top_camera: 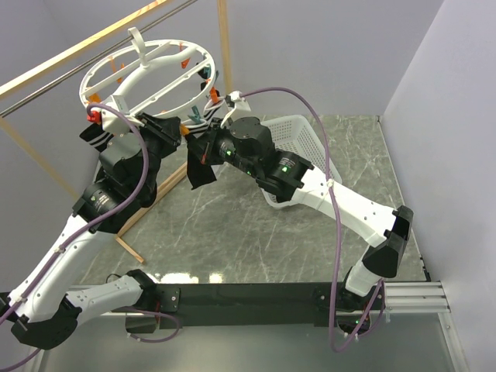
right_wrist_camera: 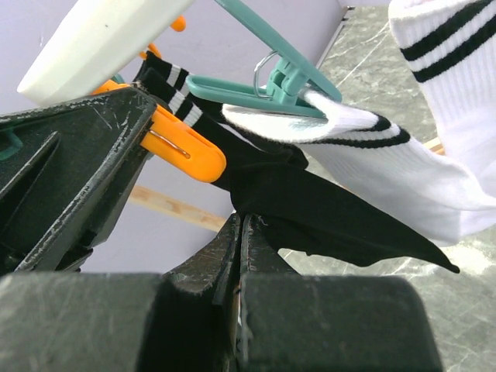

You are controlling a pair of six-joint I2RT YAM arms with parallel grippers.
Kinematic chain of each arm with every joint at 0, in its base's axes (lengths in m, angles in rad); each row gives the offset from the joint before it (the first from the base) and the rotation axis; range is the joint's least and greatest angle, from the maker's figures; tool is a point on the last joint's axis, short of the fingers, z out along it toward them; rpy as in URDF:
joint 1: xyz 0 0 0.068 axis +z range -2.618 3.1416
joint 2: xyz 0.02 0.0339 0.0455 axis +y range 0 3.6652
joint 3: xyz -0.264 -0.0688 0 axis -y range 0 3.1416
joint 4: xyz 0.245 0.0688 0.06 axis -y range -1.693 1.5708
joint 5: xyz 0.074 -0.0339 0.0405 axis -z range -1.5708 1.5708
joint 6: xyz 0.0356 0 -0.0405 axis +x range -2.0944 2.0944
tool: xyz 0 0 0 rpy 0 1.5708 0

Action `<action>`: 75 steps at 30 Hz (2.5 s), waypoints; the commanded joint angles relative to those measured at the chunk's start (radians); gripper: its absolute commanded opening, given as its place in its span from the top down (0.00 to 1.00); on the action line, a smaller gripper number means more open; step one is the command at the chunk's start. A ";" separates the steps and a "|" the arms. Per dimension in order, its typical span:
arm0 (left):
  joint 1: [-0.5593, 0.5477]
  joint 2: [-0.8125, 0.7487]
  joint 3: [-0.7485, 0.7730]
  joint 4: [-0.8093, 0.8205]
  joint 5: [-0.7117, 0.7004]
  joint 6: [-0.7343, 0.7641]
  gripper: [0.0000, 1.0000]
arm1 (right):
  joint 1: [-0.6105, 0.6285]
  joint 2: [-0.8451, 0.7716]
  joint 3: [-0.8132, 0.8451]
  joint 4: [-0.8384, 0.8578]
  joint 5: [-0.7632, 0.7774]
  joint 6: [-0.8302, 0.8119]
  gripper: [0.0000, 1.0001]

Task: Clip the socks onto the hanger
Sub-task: Clamp the sock onto the hanger.

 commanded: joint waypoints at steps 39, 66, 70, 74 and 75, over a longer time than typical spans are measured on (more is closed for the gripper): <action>-0.003 -0.016 -0.009 0.041 -0.022 0.033 0.89 | 0.016 -0.002 0.051 0.079 0.000 -0.021 1.00; -0.001 -0.014 0.009 0.045 0.030 -0.002 0.89 | 0.017 0.009 0.040 0.086 -0.002 -0.038 1.00; -0.001 -0.019 -0.006 0.047 0.031 -0.004 0.89 | 0.017 0.006 0.051 0.081 0.011 -0.050 1.00; -0.003 -0.019 -0.008 0.045 0.031 -0.007 0.89 | 0.017 0.006 0.066 0.083 0.012 -0.061 1.00; -0.003 -0.019 -0.008 0.045 0.031 -0.004 0.89 | 0.017 0.007 0.071 0.079 0.011 -0.063 1.00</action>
